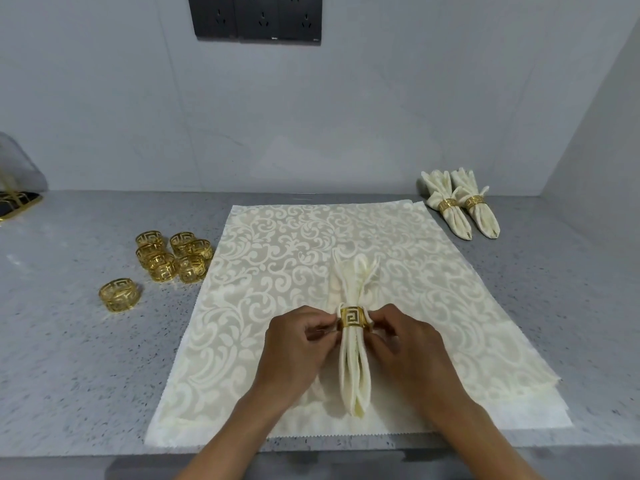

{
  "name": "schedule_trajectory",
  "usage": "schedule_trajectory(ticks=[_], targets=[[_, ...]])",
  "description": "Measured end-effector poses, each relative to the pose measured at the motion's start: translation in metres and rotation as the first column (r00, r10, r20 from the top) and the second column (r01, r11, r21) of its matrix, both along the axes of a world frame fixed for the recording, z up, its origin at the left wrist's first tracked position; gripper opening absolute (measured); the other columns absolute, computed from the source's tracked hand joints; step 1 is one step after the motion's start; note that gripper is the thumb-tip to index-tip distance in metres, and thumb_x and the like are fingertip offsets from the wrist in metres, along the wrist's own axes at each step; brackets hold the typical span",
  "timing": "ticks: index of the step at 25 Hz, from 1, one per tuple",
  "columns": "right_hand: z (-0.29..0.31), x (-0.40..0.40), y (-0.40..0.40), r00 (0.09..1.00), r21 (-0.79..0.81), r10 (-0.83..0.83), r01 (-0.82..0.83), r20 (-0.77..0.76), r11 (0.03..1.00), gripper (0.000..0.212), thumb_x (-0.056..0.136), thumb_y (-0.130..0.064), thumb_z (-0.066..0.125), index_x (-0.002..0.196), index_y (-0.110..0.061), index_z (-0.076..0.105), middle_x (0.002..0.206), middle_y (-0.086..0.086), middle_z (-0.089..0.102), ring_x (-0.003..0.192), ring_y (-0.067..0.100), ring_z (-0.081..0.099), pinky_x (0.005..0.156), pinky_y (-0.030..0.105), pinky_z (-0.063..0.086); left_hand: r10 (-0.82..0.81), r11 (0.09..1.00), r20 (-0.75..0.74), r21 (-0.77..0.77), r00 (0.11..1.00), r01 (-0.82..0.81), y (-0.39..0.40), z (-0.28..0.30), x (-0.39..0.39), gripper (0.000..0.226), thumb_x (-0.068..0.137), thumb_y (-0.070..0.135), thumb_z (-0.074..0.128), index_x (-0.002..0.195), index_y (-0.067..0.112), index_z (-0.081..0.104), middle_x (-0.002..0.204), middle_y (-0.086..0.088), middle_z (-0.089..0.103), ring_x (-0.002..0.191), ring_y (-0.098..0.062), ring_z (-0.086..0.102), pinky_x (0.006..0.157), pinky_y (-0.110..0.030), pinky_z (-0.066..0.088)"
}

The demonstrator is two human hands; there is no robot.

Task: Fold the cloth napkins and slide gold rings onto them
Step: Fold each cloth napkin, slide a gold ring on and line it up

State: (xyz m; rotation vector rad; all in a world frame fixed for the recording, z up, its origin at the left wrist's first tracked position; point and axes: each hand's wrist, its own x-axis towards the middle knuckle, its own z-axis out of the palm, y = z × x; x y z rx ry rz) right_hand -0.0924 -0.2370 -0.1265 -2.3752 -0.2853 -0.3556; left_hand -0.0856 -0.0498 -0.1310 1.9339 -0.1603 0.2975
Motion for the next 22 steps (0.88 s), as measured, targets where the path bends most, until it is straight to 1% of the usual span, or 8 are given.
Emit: schedule_trajectory(ticks=[4, 8, 11, 13, 16, 17, 19, 22], targets=[[-0.004, -0.004, 0.01, 0.996, -0.051, -0.082, 0.084, 0.04, 0.995, 0.008, 0.096, -0.027, 0.058, 0.098, -0.022, 0.063, 0.067, -0.011, 0.061, 0.061, 0.01, 0.057, 0.056, 0.02, 0.04, 0.063, 0.998, 0.011, 0.012, 0.998, -0.063, -0.007, 0.0, -0.004, 0.018, 0.079, 0.011, 0.081, 0.093, 0.022, 0.08, 0.083, 0.015, 0.073, 0.081, 0.001, 0.068, 0.079, -0.025, 0.057], [-0.001, -0.005, 0.01, 0.994, -0.055, -0.103, 0.106, 0.046, 0.993, 0.01, 0.092, -0.03, 0.064, 0.097, -0.023, 0.068, 0.07, -0.012, 0.066, 0.064, 0.009, 0.061, 0.059, 0.018, 0.042, 0.041, 0.999, -0.006, 0.03, 0.999, -0.04, -0.007, 0.004, -0.009, 0.017, 0.08, 0.014, 0.079, 0.095, 0.023, 0.079, 0.084, 0.016, 0.073, 0.082, 0.002, 0.068, 0.08, -0.026, 0.057], [0.015, -0.001, -0.009, 0.998, 0.071, -0.051, 0.049, 0.023, 0.996, 0.018, 0.093, -0.033, 0.062, 0.109, -0.034, 0.068, 0.093, -0.026, 0.067, 0.088, 0.0, 0.066, 0.076, 0.014, 0.049, 0.013, 0.996, -0.023, 0.086, 1.0, -0.01, 0.01, 0.019, -0.004, 0.022, 0.086, 0.018, 0.072, 0.107, 0.025, 0.075, 0.096, 0.02, 0.072, 0.089, 0.004, 0.067, 0.083, -0.02, 0.056], [0.025, 0.019, -0.024, 0.998, 0.1, -0.048, 0.045, 0.027, 0.994, 0.036, 0.099, -0.017, 0.052, 0.129, -0.035, 0.056, 0.119, -0.022, 0.062, 0.108, 0.003, 0.062, 0.089, 0.017, 0.048, 0.031, 0.977, 0.049, 0.209, 0.998, -0.04, 0.022, 0.03, 0.015, 0.037, 0.092, 0.006, 0.06, 0.123, 0.024, 0.066, 0.117, 0.014, 0.066, 0.106, -0.001, 0.062, 0.089, -0.018, 0.051], [0.042, 0.054, -0.022, 0.997, -0.15, 0.021, -0.032, -0.072, 0.988, 0.074, 0.09, 0.003, 0.042, 0.148, -0.041, 0.031, 0.152, -0.016, 0.039, 0.133, 0.008, 0.042, 0.107, 0.03, 0.04, -0.124, 0.823, 0.065, 0.564, 0.99, 0.066, 0.02, 0.05, 0.05, 0.07, 0.084, -0.012, 0.044, 0.144, 0.025, 0.044, 0.146, 0.009, 0.045, 0.133, -0.012, 0.038, 0.107, -0.025, 0.034], [0.046, 0.064, -0.016, 0.998, -0.283, 0.048, -0.059, -0.044, 0.957, 0.068, 0.091, 0.0, 0.043, 0.147, -0.038, 0.036, 0.149, -0.012, 0.044, 0.13, 0.012, 0.045, 0.103, 0.032, 0.042, -0.178, 0.753, 0.077, 0.653, 0.981, 0.086, 0.015, 0.055, 0.06, 0.067, 0.084, -0.01, 0.045, 0.142, 0.024, 0.046, 0.145, 0.007, 0.048, 0.132, -0.016, 0.04, 0.108, -0.03, 0.035], [0.053, 0.074, -0.012, 0.993, -0.497, 0.063, -0.005, 0.1, 0.868, 0.035, 0.096, -0.013, 0.049, 0.127, -0.027, 0.059, 0.121, -0.002, 0.066, 0.107, 0.022, 0.059, 0.083, 0.034, 0.047, -0.238, 0.669, 0.167, 0.742, 0.957, 0.036, 0.013, 0.062, 0.071, 0.041, 0.089, 0.001, 0.054, 0.124, 0.021, 0.063, 0.123, 0.002, 0.066, 0.114, -0.023, 0.057, 0.097, -0.037, 0.043], [0.048, 0.064, -0.031, 0.983, -0.476, -0.03, 0.115, 0.181, 0.872, 0.015, 0.096, -0.024, 0.056, 0.1, -0.023, 0.07, 0.087, 0.001, 0.07, 0.082, 0.023, 0.062, 0.067, 0.035, 0.046, -0.17, 0.752, 0.238, 0.659, 0.956, -0.031, 0.039, 0.058, 0.067, 0.014, 0.088, 0.015, 0.069, 0.099, 0.02, 0.076, 0.09, 0.004, 0.075, 0.083, -0.018, 0.069, 0.08, -0.033, 0.051]])
